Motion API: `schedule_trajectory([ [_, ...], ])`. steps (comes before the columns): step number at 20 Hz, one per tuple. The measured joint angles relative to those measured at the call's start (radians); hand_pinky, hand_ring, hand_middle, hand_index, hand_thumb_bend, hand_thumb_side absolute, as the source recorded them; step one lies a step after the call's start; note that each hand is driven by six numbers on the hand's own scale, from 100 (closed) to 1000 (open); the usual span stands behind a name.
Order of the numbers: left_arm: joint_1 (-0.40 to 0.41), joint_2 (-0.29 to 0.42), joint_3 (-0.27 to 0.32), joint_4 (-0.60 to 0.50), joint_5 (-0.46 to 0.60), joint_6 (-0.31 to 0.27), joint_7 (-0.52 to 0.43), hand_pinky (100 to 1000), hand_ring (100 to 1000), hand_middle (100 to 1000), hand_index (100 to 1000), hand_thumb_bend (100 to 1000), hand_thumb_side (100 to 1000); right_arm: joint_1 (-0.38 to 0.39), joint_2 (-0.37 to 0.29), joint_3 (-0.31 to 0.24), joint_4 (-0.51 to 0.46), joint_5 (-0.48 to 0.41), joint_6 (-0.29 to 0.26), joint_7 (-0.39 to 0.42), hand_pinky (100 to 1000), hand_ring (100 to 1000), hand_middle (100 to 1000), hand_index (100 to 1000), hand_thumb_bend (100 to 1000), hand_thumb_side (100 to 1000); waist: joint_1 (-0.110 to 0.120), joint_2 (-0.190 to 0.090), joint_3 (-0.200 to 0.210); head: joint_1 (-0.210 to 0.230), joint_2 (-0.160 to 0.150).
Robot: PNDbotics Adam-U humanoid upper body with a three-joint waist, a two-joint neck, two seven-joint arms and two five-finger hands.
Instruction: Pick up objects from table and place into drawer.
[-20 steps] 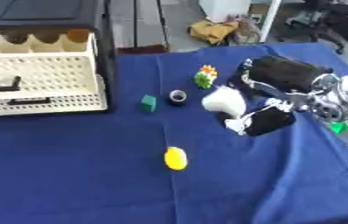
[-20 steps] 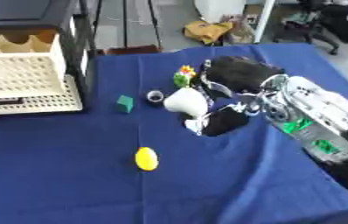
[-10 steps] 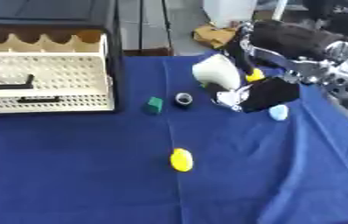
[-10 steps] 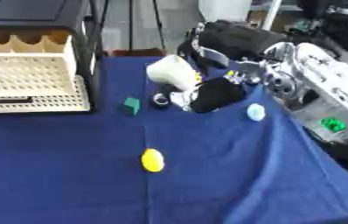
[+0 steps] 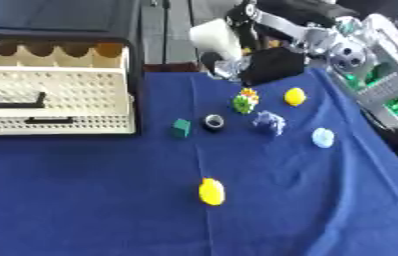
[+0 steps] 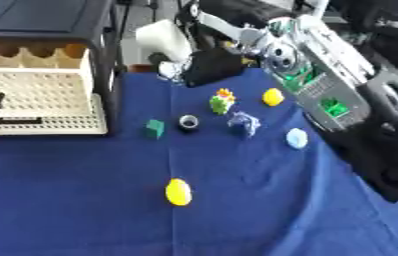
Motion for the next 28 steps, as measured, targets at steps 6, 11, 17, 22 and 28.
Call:
schedule_trajectory([
  [6,0.0,-0.006,-0.004,0.0,-0.007,-0.007,-0.006,652,807,730,916,100,1000,-0.042,0.025,-0.011,0.078,0.0,-0.007,-0.039,434,570,251,558,176,732,-0.005,0.017,0.027,-0.034,-0.038],
  [11,0.001,-0.009,-0.01,0.0,-0.015,-0.014,-0.01,650,806,729,917,100,1000,-0.071,0.037,-0.019,0.115,0.0,-0.011,-0.075,435,569,249,555,175,736,-0.007,0.027,0.039,-0.059,-0.059],
  [17,0.005,-0.009,-0.011,0.0,-0.023,-0.018,-0.015,650,806,729,917,100,1000,-0.112,0.061,-0.024,0.145,0.0,-0.012,-0.102,438,568,245,548,172,740,-0.013,0.039,0.06,-0.089,-0.071],
  [22,0.004,-0.015,-0.017,0.0,-0.024,-0.023,-0.02,650,806,729,917,100,1000,-0.139,0.085,-0.03,0.179,-0.004,-0.012,-0.132,444,567,243,544,172,739,-0.02,0.046,0.092,-0.128,-0.085],
  [28,0.008,-0.029,-0.022,0.0,-0.028,-0.026,-0.027,648,806,728,917,100,1000,-0.163,0.105,-0.031,0.214,-0.01,-0.021,-0.169,449,566,241,538,179,741,-0.028,0.056,0.135,-0.157,-0.095],
])
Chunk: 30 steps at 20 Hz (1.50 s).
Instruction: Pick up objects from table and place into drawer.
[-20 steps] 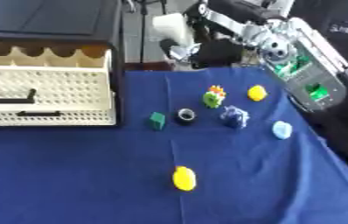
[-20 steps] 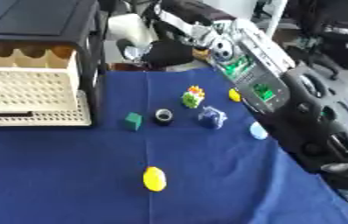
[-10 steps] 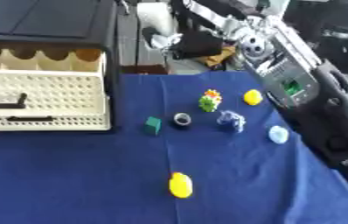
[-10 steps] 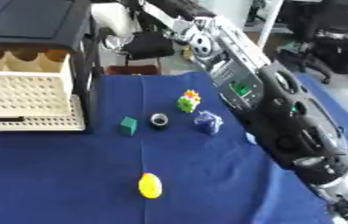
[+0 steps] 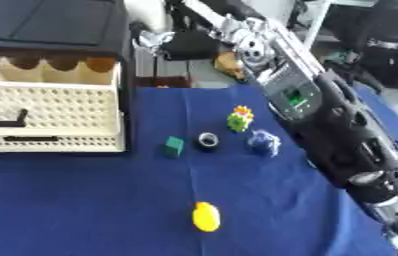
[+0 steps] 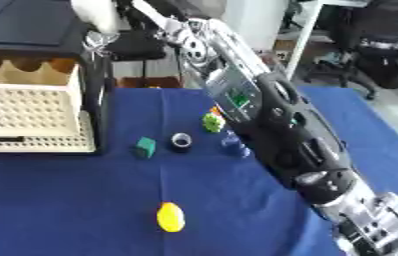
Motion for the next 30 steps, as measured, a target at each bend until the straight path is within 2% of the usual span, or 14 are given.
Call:
schedule_trajectory([
  [7,0.0,-0.007,0.0,0.0,-0.005,0.0,-0.005,647,806,728,918,100,1000,-0.018,0.016,-0.004,0.028,-0.019,-0.008,-0.034,448,564,237,533,179,742,-0.019,0.012,0.032,-0.023,-0.017],
  [15,-0.009,-0.016,0.0,0.0,-0.006,0.003,-0.01,646,806,727,918,100,1000,-0.03,0.027,-0.004,0.035,-0.052,-0.012,-0.053,449,562,233,528,189,743,-0.034,0.027,0.047,-0.025,-0.027],
  [22,-0.014,-0.016,0.0,0.0,-0.013,0.004,-0.012,646,806,727,918,100,1000,-0.038,0.033,-0.004,0.042,-0.063,-0.015,-0.074,446,560,232,523,191,744,-0.044,0.038,0.059,-0.027,-0.051],
  [30,-0.017,-0.02,-0.001,0.0,-0.013,0.005,-0.013,645,806,726,918,100,1000,-0.047,0.051,-0.004,0.059,-0.068,-0.025,-0.091,446,561,232,524,192,746,-0.056,0.045,0.073,-0.094,-0.099],
])
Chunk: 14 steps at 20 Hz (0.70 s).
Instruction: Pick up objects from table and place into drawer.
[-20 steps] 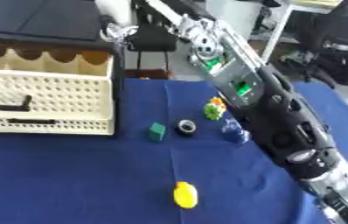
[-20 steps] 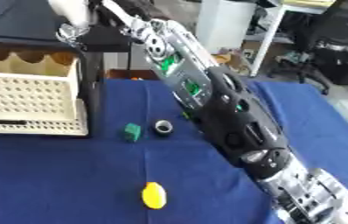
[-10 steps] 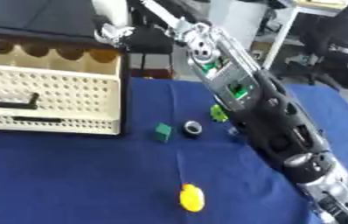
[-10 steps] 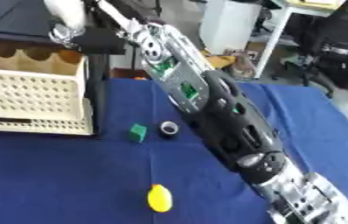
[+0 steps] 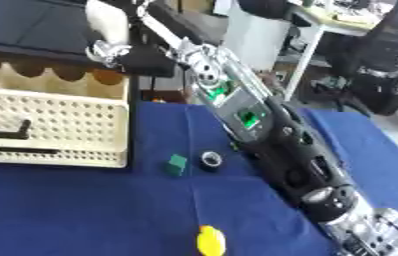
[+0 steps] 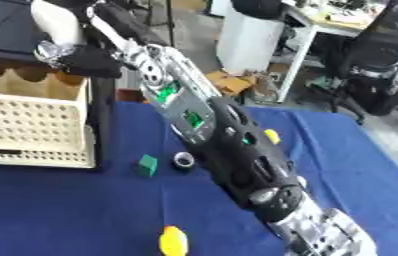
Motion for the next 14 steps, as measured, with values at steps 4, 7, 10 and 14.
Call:
schedule_trajectory([
  [4,0.0,-0.004,0.0,0.0,-0.001,0.001,-0.001,644,806,726,919,100,1000,-0.003,0.002,0.001,0.007,0.001,-0.005,-0.005,446,562,231,523,191,745,-0.002,0.007,0.0,-0.005,-0.008],
  [7,-0.001,-0.004,-0.002,0.0,-0.001,0.003,-0.004,644,806,726,919,100,1000,-0.009,0.008,0.004,0.011,0.004,-0.008,-0.008,446,562,231,523,191,746,-0.002,0.01,0.0,-0.002,-0.015],
  [10,-0.001,-0.006,-0.005,0.0,-0.002,0.004,-0.005,643,806,725,919,100,1000,-0.012,0.009,0.005,0.013,0.007,-0.009,-0.009,445,561,230,522,190,744,-0.004,0.012,0.0,-0.001,-0.015],
  [14,-0.001,-0.013,-0.005,0.0,-0.007,0.006,-0.007,642,806,725,919,100,1000,-0.02,0.016,0.005,0.019,0.009,-0.011,-0.015,443,560,229,520,191,742,-0.009,0.014,0.007,-0.008,-0.024],
])
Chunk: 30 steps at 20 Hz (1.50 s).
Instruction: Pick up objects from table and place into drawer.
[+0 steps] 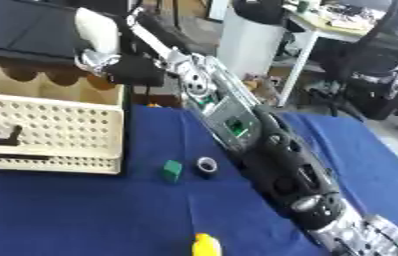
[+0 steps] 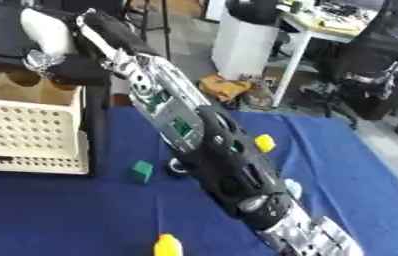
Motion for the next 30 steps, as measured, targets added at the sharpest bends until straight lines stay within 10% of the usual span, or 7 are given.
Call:
schedule_trajectory([
  [30,0.003,-0.009,0.0,0.0,0.003,0.018,-0.017,641,807,726,920,100,1000,-0.015,0.03,0.015,0.008,0.006,0.0,-0.026,434,555,237,511,153,737,-0.024,-0.017,0.006,-0.01,0.011],
])
